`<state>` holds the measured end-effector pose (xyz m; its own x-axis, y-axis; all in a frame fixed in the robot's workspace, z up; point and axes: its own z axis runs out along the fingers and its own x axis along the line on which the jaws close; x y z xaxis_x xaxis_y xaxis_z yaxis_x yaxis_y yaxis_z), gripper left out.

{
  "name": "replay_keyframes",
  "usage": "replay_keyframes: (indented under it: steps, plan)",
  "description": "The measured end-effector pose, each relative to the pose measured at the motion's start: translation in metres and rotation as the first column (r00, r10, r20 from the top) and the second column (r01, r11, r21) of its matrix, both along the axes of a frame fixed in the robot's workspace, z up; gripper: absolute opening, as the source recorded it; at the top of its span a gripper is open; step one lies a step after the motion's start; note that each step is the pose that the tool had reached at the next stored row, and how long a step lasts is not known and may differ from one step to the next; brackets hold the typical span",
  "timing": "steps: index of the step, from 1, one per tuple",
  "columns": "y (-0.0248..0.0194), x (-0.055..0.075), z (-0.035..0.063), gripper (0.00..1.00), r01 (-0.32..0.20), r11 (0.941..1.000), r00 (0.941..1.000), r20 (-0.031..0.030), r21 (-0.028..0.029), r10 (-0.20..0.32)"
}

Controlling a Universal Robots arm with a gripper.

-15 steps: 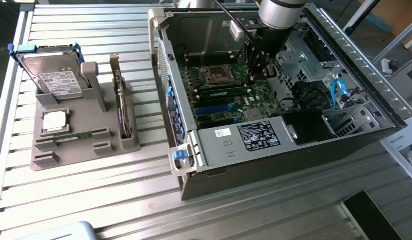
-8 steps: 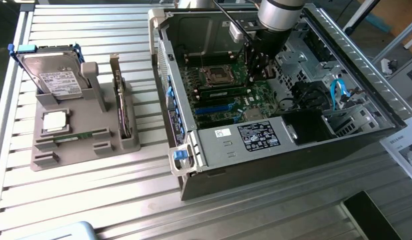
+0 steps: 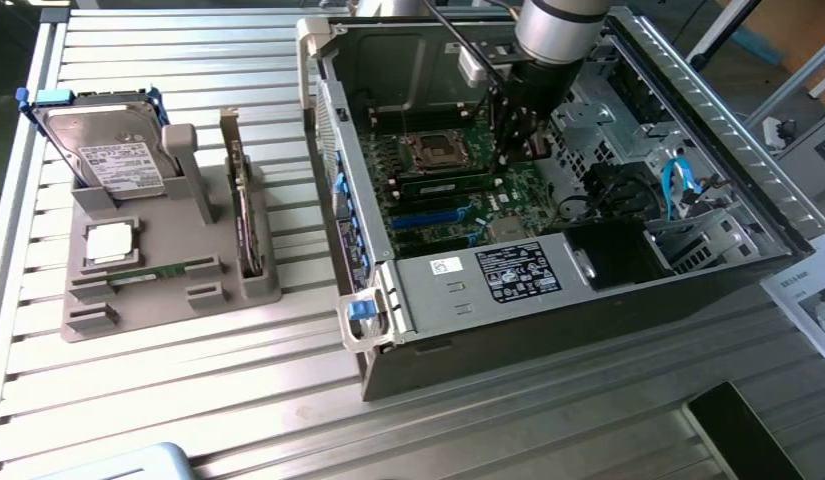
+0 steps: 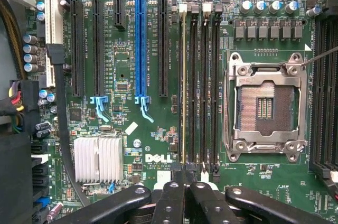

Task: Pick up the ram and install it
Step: 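Press down the ram until it locks into place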

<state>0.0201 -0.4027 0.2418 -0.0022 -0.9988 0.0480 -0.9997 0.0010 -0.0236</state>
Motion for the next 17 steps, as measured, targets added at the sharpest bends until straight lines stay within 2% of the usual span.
replay_keyframes:
  steps: [3,5,17]
  plan:
    - [0.0010,-0.0001,-0.0012,0.11,0.000,1.0000,1.0000,0.0000,0.0000,0.000]
    - [0.0034,0.0000,-0.0021,0.11,0.000,1.0000,1.0000,0.0000,0.0000,0.000]
    - [0.0022,0.0000,-0.0056,0.11,0.000,1.0000,1.0000,0.0003,-0.0001,0.000]
